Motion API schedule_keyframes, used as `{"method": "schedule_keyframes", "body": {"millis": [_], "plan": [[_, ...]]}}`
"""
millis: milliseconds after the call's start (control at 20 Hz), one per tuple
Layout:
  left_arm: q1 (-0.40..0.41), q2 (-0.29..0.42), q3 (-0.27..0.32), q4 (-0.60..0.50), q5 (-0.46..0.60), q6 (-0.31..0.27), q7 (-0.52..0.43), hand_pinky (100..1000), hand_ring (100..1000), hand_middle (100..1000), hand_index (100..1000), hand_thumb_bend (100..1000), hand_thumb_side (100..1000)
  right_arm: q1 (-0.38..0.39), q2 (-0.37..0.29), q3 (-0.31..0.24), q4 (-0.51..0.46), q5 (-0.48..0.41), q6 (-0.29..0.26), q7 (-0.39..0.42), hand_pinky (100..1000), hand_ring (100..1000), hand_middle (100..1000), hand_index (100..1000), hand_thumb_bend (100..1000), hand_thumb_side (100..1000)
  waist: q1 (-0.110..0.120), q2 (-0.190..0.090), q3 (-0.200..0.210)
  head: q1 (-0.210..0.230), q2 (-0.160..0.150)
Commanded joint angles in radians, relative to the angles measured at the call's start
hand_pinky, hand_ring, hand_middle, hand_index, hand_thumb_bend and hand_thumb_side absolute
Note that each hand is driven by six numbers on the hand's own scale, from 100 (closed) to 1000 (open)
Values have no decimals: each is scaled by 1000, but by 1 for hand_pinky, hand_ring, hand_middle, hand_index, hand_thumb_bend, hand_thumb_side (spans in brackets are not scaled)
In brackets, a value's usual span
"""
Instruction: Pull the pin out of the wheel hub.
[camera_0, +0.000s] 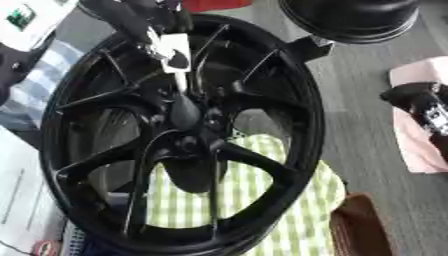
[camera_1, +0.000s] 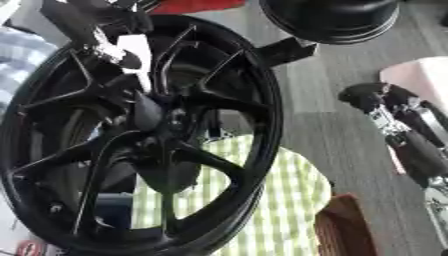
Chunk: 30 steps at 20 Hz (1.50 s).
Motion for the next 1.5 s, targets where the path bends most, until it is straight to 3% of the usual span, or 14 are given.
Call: {"method": "schedule_keyframes", "body": {"millis": [50, 400, 450, 700, 850, 1150, 1500], "plan": [[-10, 10, 5, 3, -17, 2, -1, 911, 842, 814, 907, 501, 632, -4, -9, -6, -21, 4, 2, 0, 969, 843, 697, 731, 100, 567, -2, -18, -2, 5, -11], [-5, 11, 8, 9, -28, -1, -1, 909, 840, 812, 905, 497, 628, -1, -8, -7, -21, 3, 4, -2, 969, 843, 697, 731, 100, 568, -2, -19, -1, 7, -10], [-5, 11, 8, 9, -28, -1, -1, 873, 772, 729, 886, 451, 620, -2, -8, -7, -21, 3, 3, -2, 968, 846, 701, 735, 100, 573, -2, -19, -1, 6, -10], [1, 13, 21, 4, -21, 16, -1, 849, 734, 666, 838, 354, 527, -5, -9, -4, -21, 2, -17, 19, 968, 845, 698, 732, 100, 574, -4, -20, 0, 5, -7], [1, 12, 30, -3, -25, 37, -1, 828, 701, 626, 794, 299, 427, -3, -6, -5, -21, 0, -16, 19, 969, 845, 698, 732, 100, 578, -5, -19, -1, 6, -8], [4, 11, 38, -15, -26, 67, -1, 805, 663, 577, 748, 264, 357, -1, -2, -9, -21, -3, -14, 14, 969, 845, 698, 732, 100, 582, -6, -17, -1, 8, -9], [-3, 12, 57, -40, 1, 112, -1, 768, 589, 458, 592, 132, 246, 4, -1, -10, -21, -2, -7, 10, 969, 844, 698, 731, 100, 583, -6, -22, 2, 8, -4]]}}
